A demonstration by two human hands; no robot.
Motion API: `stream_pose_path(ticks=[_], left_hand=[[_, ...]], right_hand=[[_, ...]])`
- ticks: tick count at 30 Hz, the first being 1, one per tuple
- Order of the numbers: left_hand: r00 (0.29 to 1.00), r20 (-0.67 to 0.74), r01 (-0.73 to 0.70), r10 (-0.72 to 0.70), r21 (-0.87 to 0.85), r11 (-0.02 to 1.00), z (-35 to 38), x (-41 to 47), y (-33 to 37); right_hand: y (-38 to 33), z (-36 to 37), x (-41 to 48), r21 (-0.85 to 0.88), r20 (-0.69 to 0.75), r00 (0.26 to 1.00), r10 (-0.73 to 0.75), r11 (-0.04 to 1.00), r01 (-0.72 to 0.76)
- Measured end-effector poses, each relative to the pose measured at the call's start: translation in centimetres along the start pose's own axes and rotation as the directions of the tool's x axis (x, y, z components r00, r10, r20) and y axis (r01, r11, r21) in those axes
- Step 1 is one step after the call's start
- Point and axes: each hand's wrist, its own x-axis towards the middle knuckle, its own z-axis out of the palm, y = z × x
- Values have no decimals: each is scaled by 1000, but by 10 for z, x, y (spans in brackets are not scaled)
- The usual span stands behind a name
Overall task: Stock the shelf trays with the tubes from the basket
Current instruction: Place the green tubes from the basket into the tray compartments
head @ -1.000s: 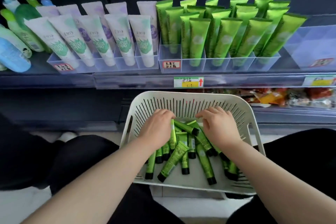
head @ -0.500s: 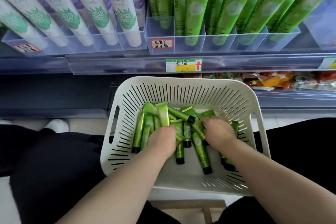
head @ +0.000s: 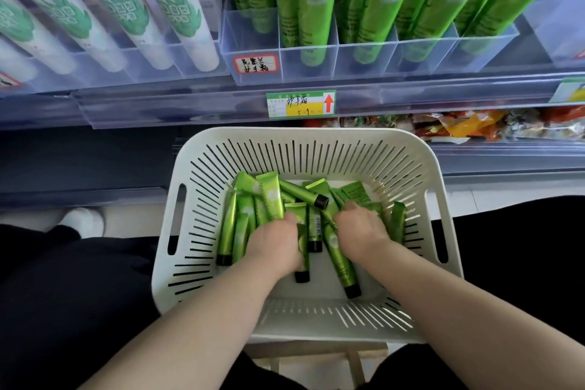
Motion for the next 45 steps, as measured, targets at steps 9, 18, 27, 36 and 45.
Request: stream_pose_path(ticks=[9,18,27,36,45], left_hand=[[963,-165,134,-214,-397,908,-21,3,-24],[929,-181,198,-322,-491,849,-28,-2,-37],[929,-134,220,-346,-550,805,-29,-2,-45],[937,-158,186,-311,-528,829,-31,-6,-40],[934,-180,165,-308,-550,819,-36,-10,-43]], right_hand=[[1,-11,-1,-59,-105,994,-1,998,-5],[-21,-19,45,15,-39,983,-182,983,182],[-33,9,-8,-53,179,982,-61,996,72],[-41,-1,7,39,-2,999,-47,998,47],[-38,-3,16,345,58,995,-87,936,62]])
